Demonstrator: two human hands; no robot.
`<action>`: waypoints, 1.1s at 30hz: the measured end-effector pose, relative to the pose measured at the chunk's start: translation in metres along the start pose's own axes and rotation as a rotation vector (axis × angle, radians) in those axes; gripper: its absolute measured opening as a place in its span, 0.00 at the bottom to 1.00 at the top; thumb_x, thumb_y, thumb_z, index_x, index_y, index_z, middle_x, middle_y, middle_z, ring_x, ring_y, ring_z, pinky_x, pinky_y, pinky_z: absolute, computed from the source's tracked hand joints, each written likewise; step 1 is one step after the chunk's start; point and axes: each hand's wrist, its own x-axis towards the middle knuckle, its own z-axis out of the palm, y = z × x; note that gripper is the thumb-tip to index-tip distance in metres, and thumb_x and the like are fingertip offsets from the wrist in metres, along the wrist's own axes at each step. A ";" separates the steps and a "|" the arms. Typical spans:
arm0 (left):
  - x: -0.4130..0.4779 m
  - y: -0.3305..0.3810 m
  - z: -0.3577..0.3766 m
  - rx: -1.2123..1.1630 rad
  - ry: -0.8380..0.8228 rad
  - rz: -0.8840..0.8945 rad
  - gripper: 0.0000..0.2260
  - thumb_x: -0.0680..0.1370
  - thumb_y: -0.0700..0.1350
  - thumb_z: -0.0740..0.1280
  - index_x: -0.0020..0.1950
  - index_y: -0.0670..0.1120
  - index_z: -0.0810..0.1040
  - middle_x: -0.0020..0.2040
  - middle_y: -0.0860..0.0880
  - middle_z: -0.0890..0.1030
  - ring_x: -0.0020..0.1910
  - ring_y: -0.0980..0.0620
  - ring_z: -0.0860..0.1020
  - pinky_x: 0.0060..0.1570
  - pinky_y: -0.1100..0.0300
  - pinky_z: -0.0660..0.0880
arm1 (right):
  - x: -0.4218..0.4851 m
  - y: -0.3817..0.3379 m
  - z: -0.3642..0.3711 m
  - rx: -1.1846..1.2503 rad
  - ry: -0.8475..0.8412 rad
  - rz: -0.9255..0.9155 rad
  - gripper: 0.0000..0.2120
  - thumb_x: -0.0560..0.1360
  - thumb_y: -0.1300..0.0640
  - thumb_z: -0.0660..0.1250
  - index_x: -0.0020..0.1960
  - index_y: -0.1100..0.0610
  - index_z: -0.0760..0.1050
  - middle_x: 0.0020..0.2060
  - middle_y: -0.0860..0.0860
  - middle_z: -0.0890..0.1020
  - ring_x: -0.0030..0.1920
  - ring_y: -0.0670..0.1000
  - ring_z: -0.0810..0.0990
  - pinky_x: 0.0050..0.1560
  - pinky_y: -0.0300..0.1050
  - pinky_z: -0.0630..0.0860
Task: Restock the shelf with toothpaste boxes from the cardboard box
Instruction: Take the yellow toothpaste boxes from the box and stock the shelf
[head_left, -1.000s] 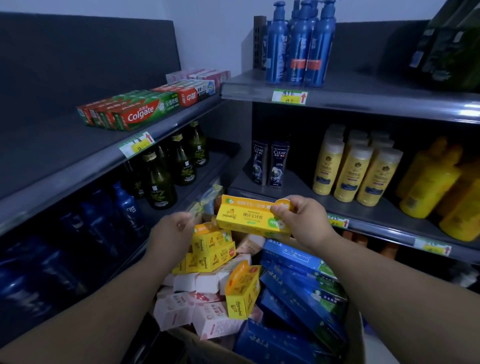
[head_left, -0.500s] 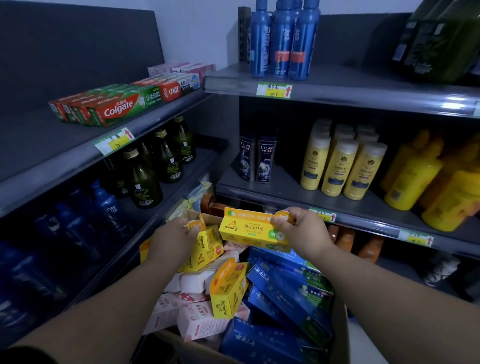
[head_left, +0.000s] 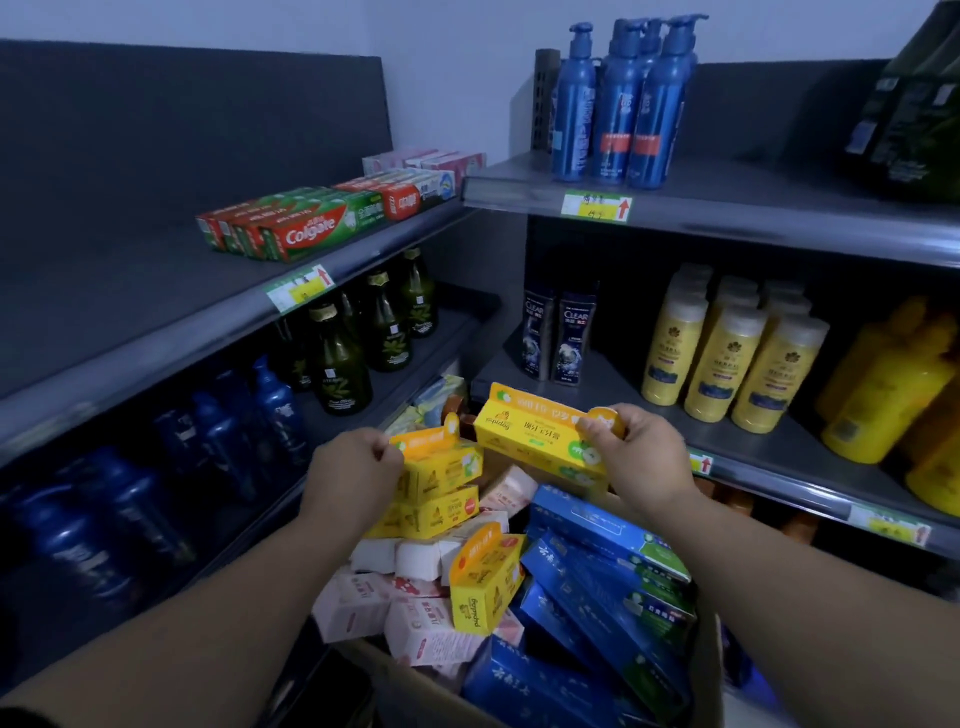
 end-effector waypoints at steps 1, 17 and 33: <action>-0.004 -0.003 -0.010 -0.018 0.023 0.018 0.10 0.78 0.45 0.62 0.38 0.47 0.77 0.35 0.51 0.78 0.33 0.58 0.74 0.28 0.64 0.65 | 0.001 -0.006 0.002 0.006 0.009 -0.013 0.10 0.79 0.48 0.66 0.46 0.55 0.78 0.33 0.49 0.79 0.34 0.48 0.76 0.32 0.43 0.70; -0.148 -0.131 -0.236 -0.080 0.540 -0.115 0.10 0.78 0.43 0.62 0.37 0.43 0.75 0.33 0.46 0.77 0.31 0.54 0.71 0.29 0.68 0.64 | -0.114 -0.209 0.114 0.213 -0.103 -0.448 0.11 0.79 0.48 0.65 0.43 0.54 0.77 0.35 0.52 0.79 0.39 0.54 0.78 0.37 0.47 0.70; -0.538 -0.325 -0.502 0.144 1.062 -0.505 0.09 0.79 0.48 0.63 0.41 0.49 0.78 0.36 0.53 0.81 0.37 0.55 0.78 0.34 0.67 0.68 | -0.527 -0.429 0.259 0.541 -0.640 -0.811 0.07 0.78 0.50 0.66 0.45 0.52 0.79 0.36 0.47 0.80 0.41 0.53 0.77 0.37 0.44 0.68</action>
